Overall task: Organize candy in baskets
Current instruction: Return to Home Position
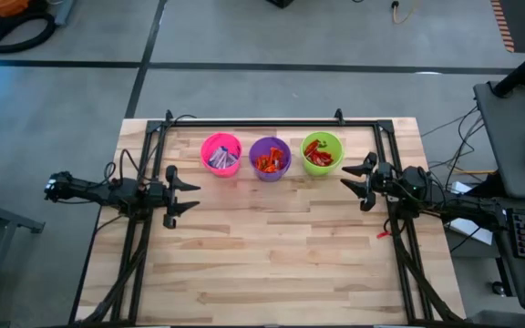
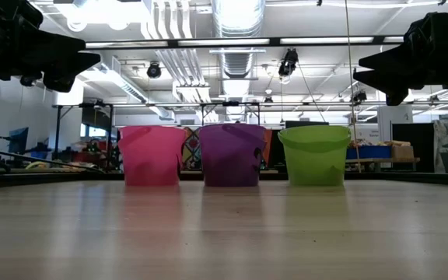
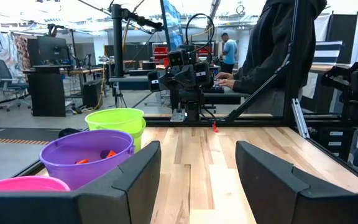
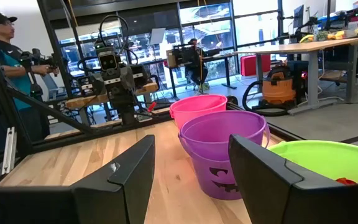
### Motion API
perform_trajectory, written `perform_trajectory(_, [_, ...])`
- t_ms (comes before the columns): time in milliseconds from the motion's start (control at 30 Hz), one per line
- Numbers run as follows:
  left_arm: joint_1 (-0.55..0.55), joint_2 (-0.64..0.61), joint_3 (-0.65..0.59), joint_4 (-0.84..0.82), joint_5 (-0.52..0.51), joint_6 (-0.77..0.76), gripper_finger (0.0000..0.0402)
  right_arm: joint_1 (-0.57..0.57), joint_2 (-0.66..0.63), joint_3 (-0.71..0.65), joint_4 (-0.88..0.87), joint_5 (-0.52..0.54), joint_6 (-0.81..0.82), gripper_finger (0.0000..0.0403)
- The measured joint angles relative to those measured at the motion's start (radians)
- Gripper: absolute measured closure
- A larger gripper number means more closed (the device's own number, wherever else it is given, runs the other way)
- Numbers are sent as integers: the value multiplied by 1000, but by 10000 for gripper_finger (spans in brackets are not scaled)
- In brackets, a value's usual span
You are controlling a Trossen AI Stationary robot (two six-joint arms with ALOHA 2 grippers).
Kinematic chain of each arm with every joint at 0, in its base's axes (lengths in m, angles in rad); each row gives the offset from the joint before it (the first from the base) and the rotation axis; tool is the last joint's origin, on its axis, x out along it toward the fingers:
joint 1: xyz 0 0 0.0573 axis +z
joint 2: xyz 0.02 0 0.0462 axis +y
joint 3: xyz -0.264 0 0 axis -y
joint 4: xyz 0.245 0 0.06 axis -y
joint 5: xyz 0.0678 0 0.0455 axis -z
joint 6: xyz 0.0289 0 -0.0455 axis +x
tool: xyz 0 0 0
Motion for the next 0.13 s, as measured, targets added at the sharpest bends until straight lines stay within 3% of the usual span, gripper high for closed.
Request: perform_trajectory(133, [0, 0, 0, 0, 0, 0, 210, 0, 0, 0, 0, 0, 0, 207])
